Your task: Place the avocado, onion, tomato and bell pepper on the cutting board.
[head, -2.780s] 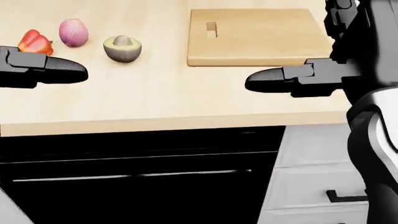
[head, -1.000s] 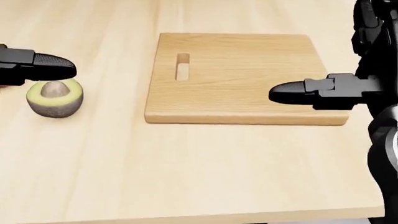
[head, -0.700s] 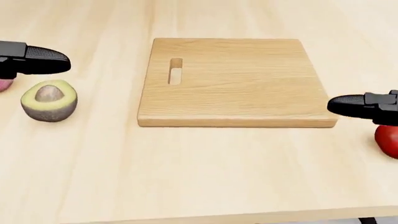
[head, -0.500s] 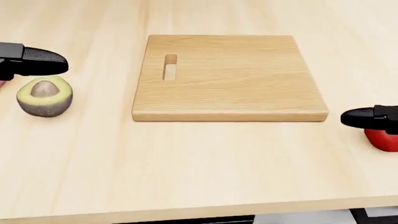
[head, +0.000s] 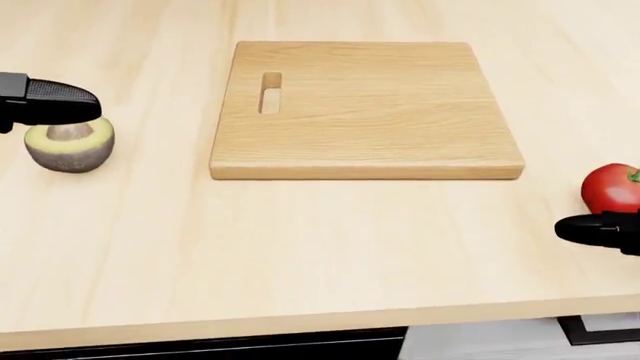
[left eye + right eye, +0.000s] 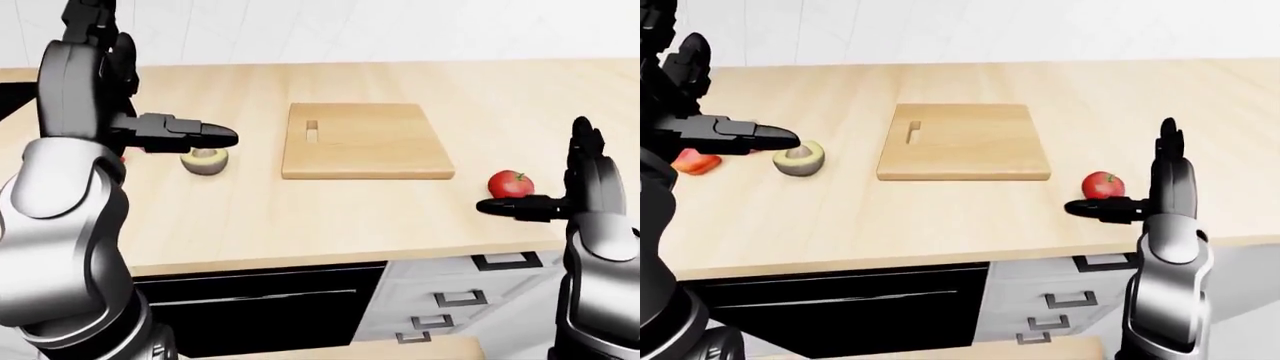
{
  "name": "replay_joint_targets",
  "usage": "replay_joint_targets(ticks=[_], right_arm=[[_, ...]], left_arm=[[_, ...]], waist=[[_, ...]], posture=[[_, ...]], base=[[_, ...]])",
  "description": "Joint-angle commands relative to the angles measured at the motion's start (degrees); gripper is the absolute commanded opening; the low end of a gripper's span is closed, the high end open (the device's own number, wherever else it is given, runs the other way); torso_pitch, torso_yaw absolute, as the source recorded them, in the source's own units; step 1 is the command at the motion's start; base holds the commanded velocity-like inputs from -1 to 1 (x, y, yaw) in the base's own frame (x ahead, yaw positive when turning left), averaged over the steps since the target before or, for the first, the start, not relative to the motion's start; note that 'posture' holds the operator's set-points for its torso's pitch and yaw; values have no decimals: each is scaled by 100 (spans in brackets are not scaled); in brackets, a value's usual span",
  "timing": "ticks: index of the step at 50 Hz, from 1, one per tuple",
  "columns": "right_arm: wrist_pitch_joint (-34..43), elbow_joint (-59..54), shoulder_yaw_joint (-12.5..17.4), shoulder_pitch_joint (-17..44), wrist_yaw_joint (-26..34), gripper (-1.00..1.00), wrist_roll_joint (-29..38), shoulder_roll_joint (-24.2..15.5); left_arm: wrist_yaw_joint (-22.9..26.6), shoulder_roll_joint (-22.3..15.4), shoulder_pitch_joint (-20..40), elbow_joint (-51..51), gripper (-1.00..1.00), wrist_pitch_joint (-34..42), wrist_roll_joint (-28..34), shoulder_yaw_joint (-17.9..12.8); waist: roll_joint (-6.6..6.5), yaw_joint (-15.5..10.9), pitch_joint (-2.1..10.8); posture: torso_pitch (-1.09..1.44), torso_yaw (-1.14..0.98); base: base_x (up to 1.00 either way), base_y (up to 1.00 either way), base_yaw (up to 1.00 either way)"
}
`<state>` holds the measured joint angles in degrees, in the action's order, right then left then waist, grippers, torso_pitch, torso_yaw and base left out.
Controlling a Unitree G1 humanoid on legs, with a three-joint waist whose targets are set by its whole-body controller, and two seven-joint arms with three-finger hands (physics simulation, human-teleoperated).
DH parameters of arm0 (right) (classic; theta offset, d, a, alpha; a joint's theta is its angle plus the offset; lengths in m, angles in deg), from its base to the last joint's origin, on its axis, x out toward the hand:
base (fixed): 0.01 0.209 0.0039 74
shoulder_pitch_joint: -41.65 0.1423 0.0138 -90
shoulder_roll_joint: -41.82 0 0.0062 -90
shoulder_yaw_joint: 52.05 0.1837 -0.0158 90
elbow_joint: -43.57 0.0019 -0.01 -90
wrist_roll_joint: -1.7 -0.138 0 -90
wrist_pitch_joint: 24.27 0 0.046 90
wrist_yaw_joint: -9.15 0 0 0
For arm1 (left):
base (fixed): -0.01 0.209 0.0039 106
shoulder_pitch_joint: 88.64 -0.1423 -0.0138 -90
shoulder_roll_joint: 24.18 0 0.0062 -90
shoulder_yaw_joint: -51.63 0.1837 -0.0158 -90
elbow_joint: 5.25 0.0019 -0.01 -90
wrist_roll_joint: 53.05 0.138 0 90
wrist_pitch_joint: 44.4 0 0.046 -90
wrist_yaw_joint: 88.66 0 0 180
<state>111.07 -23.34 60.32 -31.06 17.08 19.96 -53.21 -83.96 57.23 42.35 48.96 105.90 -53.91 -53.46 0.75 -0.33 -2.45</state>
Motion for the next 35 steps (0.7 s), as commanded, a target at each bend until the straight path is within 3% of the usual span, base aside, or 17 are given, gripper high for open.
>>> replay_joint_targets(ticks=[1,6,11,15,25,35], right_arm=[[-199,105,35,138,-99,100,9,-77],[-226,110,61,31,-104,97,-31,-68],[-253,71,18,-4,-98,64,4,-47],[-267,114,55,-69,-64,51,-5,-26],[-367,231,134,-301,-24,37,13,77],[-384,278,104,-345,1,11,48,158]], left_arm=[[-30,-69,162,-110,100,-159,20,-46],[-27,-101,157,-141,100,-126,4,-77],[-22,-130,172,-156,100,-103,-10,-91],[-40,-133,185,-130,100,-103,3,-71],[-16,-207,294,-104,100,-54,-2,-99],[-30,-232,229,-187,100,-30,-44,-151]], waist=[[5,-4,122],[5,-10,135],[0,-13,138],[1,-5,145],[2,-7,142],[-2,2,135]], posture=[[0,0],[0,0],[0,0],[0,0],[0,0],[0,0]], base=[[0,0,0],[0,0,0],[0,0,0],[0,0,0],[0,0,0],[0,0,0]])
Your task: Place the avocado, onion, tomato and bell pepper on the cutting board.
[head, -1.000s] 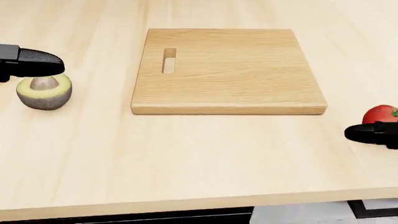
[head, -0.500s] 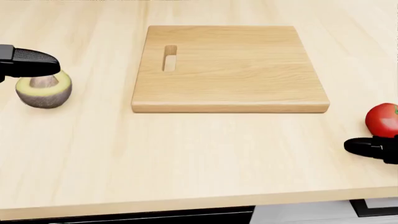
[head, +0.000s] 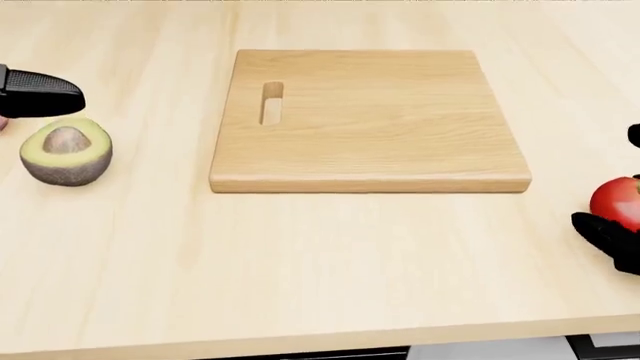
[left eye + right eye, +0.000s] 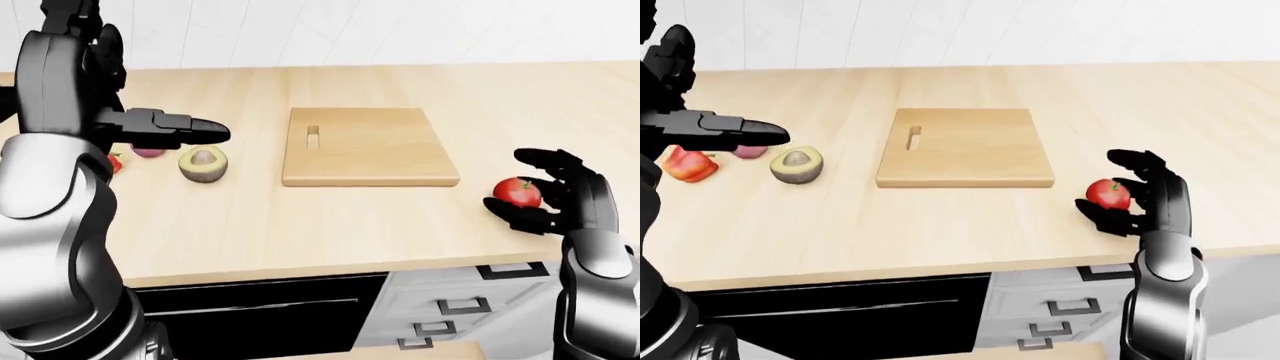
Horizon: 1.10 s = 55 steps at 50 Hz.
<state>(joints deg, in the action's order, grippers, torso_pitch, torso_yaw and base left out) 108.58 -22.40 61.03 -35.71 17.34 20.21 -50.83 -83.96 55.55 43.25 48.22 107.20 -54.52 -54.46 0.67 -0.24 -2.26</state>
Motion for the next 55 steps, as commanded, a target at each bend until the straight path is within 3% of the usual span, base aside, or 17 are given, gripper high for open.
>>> replay_joint_targets(ticks=[1,10,22,31,37,44,48,55], right_arm=[[-137,186,18,121,-21,6,30,-79],[-78,272,-9,151,87,-31,71,-108],[21,455,-47,267,308,-62,194,-188],[426,359,-372,1067,494,-85,353,-447],[511,-264,-769,2077,564,-91,325,-627],[4,-1783,-1252,3488,353,-91,184,-523],[-666,-3259,-1478,4489,130,-91,42,-394],[-1939,-5798,-1601,5837,-337,-89,-244,-198]], left_arm=[[-28,-70,127,-130,100,-148,10,-61],[-40,-144,150,-171,100,-93,-55,-111],[-55,-257,203,-276,100,44,-156,-193],[-96,-300,150,-311,100,45,-228,-237],[-124,-280,98,-280,100,-20,-246,-229],[-125,-290,81,-284,100,-27,-256,-242],[-132,-282,68,-303,100,-20,-283,-265],[-130,-388,128,-346,100,91,-343,-324]], waist=[[5,-4,117],[6,-6,107],[-6,-3,92],[-35,8,87],[-51,22,89],[-94,45,94],[-133,58,92],[-194,72,93]], posture=[[0,0],[0,0],[0,0],[0,0],[0,0],[0,0],[0,0],[0,0]], base=[[0,0,0],[0,0,0],[0,0,0],[0,0,0],[0,0,0],[0,0,0],[0,0,0],[0,0,0]])
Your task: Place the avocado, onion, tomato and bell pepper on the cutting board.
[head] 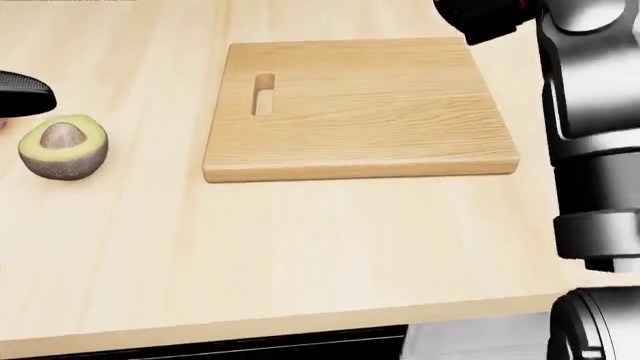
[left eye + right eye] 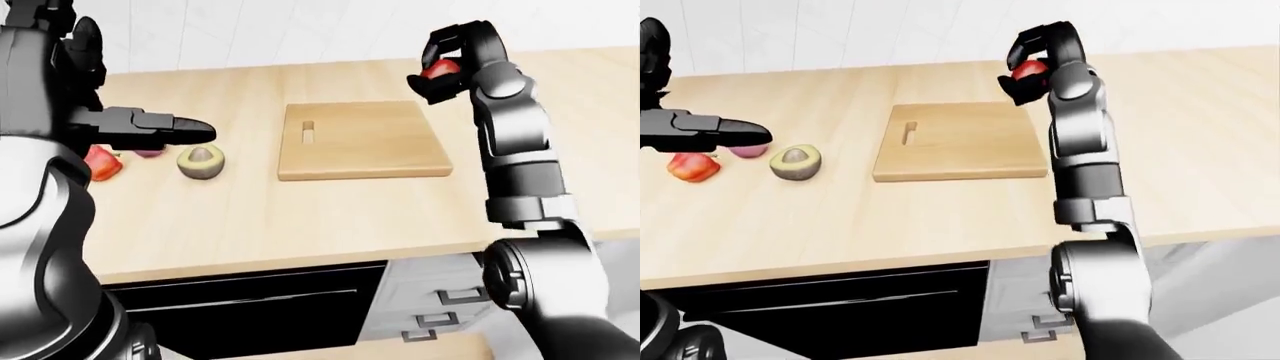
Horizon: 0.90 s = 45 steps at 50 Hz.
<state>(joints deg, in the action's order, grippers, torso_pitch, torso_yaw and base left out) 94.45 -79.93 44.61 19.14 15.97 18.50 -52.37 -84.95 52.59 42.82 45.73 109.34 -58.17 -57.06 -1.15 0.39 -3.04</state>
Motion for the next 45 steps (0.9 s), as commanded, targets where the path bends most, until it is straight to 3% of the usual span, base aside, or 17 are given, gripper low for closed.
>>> replay_joint_targets(ticks=[1,8,13,24,45], right_arm=[[-728,-424,1,533,-264,-89,-86,-31],[-1965,-2631,-94,1469,-666,-90,-203,170],[-2596,-3502,9,1647,-949,-89,-365,337],[-3202,-3867,10,1243,-1525,-90,-509,700],[-4162,-4144,63,791,-3055,-91,-103,701]], left_arm=[[-37,-101,199,-91,100,-108,14,-54],[-38,-163,240,-184,100,22,-38,-96],[-36,-219,254,-280,100,139,-79,-141],[-62,-278,180,-397,100,216,-195,-254],[-118,-440,209,-444,100,332,-351,-324]], waist=[[-20,10,172],[-64,24,178],[-82,28,171],[-86,24,160],[-61,5,160]], posture=[[0,0],[0,0],[0,0],[0,0],[0,0]], base=[[0,0,0],[0,0,0],[0,0,0],[0,0,0],[0,0,0]])
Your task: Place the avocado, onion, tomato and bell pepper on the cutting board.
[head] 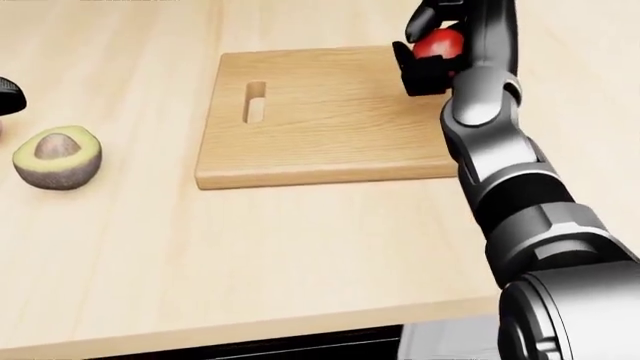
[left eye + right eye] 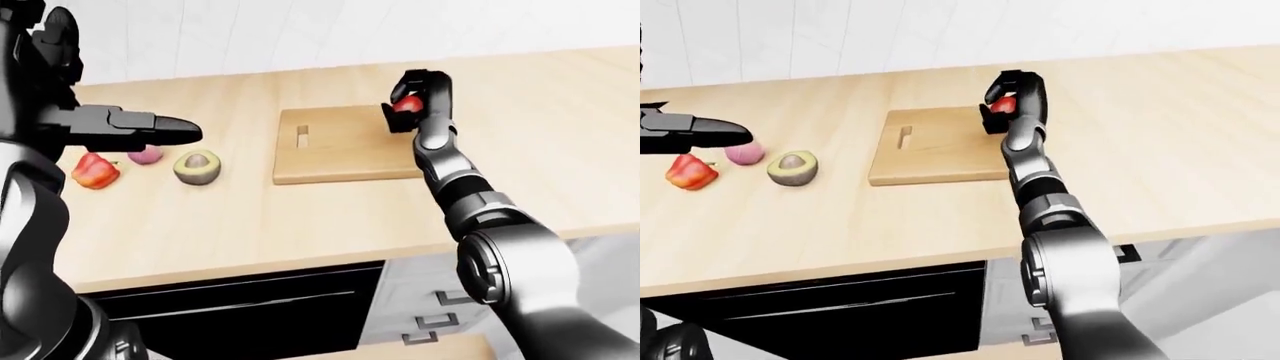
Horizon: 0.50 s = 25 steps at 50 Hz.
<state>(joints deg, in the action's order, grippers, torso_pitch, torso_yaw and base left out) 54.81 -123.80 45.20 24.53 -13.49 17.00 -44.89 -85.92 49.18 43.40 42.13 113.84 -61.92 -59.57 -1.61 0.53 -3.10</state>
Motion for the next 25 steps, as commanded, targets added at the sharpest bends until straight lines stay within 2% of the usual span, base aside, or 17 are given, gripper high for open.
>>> replay_joint_targets(ticks=[1,4,12,17,23,24,25], right_arm=[[-202,232,13,254,-162,-90,61,-37],[-176,216,23,246,-193,-80,88,24],[-128,233,36,295,-111,-29,96,34],[-152,249,28,280,-118,-10,99,48],[-173,257,1,248,-72,70,131,19],[-175,257,6,242,-58,95,124,30],[-180,258,5,240,-54,100,125,35]], left_arm=[[-18,-124,190,-83,100,-86,16,-74],[-12,-169,199,-117,100,-37,3,-91],[-6,-194,164,-216,100,47,-56,-183],[-51,-154,84,-210,100,-31,-77,-179],[-66,-167,59,-238,100,-21,-126,-228],[-74,-165,66,-237,100,-19,-137,-225],[-79,-167,67,-235,100,-22,-143,-220]], waist=[[-14,-6,167],[-13,-7,167],[-21,-10,162],[-21,-12,156],[-12,-12,172],[-10,-12,173],[-9,-12,174]], posture=[[0,0],[0,0],[0,0],[0,0],[0,0],[0,0],[0,0]], base=[[0,0,0],[0,0,0],[0,0,0],[0,0,0],[0,0,0],[0,0,0],[0,0,0]])
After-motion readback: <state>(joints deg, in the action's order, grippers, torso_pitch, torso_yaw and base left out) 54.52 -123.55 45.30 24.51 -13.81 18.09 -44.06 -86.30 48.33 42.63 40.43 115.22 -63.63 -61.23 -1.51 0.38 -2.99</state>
